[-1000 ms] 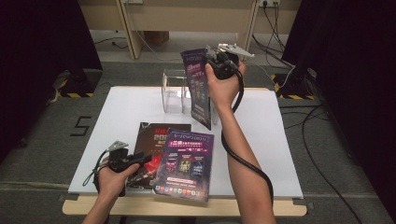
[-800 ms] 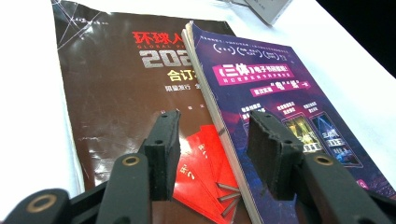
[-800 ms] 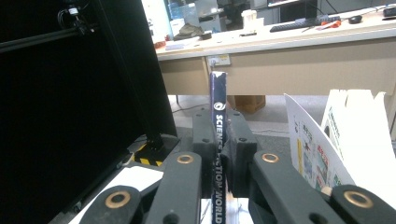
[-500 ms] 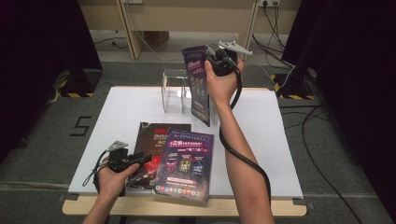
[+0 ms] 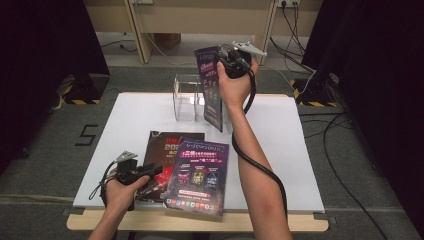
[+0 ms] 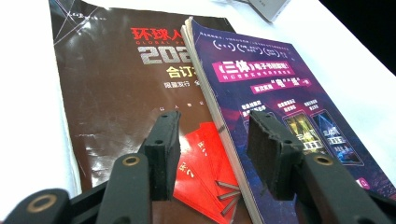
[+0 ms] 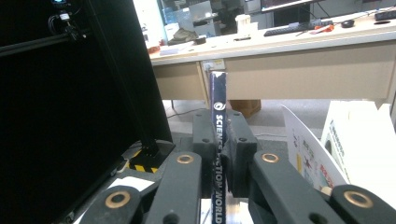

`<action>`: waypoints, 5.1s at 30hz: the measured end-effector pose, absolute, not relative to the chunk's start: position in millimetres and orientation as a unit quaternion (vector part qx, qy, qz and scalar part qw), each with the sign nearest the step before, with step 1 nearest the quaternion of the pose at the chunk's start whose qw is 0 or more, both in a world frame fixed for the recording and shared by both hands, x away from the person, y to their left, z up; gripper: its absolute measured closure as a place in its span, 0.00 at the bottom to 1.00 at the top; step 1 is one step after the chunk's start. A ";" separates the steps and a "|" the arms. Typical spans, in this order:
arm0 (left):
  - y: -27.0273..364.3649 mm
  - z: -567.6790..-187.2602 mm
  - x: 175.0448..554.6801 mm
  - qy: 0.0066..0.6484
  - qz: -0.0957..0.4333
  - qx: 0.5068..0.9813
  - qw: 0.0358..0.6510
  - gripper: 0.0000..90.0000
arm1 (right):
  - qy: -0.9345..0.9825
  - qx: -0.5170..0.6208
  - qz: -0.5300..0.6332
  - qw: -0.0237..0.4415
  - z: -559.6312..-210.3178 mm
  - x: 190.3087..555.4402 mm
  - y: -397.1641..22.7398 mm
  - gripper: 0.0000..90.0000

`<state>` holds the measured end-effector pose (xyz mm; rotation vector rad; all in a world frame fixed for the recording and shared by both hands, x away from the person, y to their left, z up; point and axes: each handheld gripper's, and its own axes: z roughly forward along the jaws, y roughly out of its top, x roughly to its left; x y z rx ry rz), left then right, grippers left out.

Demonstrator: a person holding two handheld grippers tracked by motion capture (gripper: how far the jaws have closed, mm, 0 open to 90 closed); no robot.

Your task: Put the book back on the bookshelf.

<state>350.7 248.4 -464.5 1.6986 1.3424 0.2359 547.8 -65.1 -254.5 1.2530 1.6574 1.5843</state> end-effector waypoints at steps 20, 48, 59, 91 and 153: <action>250.1 -466.0 351.1 0.549 0.096 0.690 0.462 0.60 | 0.607 0.468 0.581 0.273 -263.0 560.9 -60.6 0.94; 251.0 -467.3 351.6 0.549 0.095 0.689 0.463 0.60 | 0.589 0.480 0.582 0.289 -281.5 579.9 -56.4 0.94; 248.6 -469.4 351.0 0.548 0.094 0.691 0.462 0.60 | 0.598 0.459 0.578 0.314 -288.7 552.3 -61.8 0.93; 243.9 -469.7 348.3 0.548 0.096 0.694 0.457 0.60 | 0.647 0.425 0.550 0.314 -324.1 449.0 -100.7 0.93; 249.7 -469.9 348.3 0.553 0.098 0.688 0.459 0.60 | 0.672 0.440 0.509 0.310 -304.3 483.2 -80.9 0.94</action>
